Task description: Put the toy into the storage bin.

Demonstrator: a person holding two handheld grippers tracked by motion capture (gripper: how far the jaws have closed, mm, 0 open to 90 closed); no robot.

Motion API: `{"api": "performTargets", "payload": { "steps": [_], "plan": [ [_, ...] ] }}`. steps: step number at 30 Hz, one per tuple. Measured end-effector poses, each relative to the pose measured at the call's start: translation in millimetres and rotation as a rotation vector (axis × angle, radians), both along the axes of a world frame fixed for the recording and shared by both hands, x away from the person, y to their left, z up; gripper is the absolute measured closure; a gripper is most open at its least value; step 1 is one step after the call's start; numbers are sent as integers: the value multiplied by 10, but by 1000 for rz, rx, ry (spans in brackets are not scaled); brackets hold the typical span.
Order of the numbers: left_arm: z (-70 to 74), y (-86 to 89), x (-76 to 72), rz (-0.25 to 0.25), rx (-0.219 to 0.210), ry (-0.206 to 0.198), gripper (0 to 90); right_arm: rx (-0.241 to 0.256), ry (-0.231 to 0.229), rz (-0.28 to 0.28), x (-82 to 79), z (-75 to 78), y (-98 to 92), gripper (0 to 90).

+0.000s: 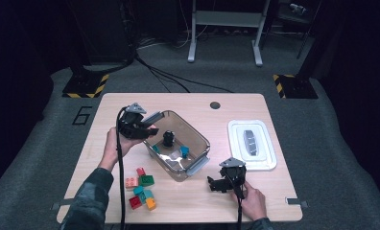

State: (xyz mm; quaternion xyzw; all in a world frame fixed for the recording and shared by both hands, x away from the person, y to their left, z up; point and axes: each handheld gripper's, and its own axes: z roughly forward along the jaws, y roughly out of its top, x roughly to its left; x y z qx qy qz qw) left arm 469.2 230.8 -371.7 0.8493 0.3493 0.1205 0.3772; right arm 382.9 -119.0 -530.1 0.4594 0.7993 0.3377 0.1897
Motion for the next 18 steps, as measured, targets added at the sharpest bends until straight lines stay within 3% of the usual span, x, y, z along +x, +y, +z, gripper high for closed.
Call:
{"api": "performTargets", "payload": {
  "steps": [18],
  "plan": [
    [-208, 71, 3, 8, 11, 53, 658, 0, 0, 1, 1, 0, -1, 0]
  ]
}}
